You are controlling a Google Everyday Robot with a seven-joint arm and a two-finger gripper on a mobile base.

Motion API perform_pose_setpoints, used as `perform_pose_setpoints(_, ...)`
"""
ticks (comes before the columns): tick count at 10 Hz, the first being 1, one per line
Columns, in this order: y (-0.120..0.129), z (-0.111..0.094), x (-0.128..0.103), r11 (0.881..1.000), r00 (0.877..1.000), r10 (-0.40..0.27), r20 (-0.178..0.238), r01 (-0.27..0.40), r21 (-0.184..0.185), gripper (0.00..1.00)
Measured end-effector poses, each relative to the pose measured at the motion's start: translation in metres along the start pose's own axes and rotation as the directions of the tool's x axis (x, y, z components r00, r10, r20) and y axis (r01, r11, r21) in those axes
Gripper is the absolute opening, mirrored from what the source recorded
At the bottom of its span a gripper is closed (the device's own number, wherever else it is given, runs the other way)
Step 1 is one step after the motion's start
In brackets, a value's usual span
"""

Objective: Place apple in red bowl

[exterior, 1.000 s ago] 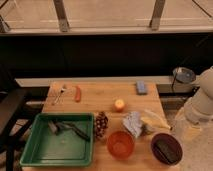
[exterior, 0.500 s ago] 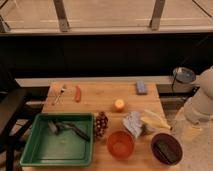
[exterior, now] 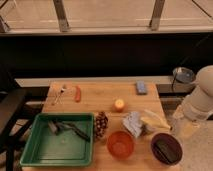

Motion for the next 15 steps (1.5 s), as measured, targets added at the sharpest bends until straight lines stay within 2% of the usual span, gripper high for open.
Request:
perform_pose_setpoints(2, -0.034, 0.001, -0.020, 0.999, 0.999, -0.036, 0.001, 0.036, 0.008, 0.60)
perform_pose_setpoints(4, -0.066, 0.006, -0.051, 0.997, 0.997, -0.073, 0.000, 0.073, 0.024, 0.60)
perform_pose_setpoints(8, -0.106, 0.017, -0.121, 0.988, 0.993, -0.117, 0.013, 0.116, 0.100, 0.60)
perform_pose_setpoints(10, -0.119, 0.040, -0.145, 0.986, 0.990, -0.137, 0.019, 0.134, 0.103, 0.60)
perform_pose_setpoints(12, -0.137, 0.072, -0.157, 0.988, 0.992, -0.126, 0.024, 0.123, 0.093, 0.60)
perform_pose_setpoints(15, -0.155, 0.095, -0.177, 0.989, 0.991, -0.125, 0.038, 0.122, 0.079, 0.60)
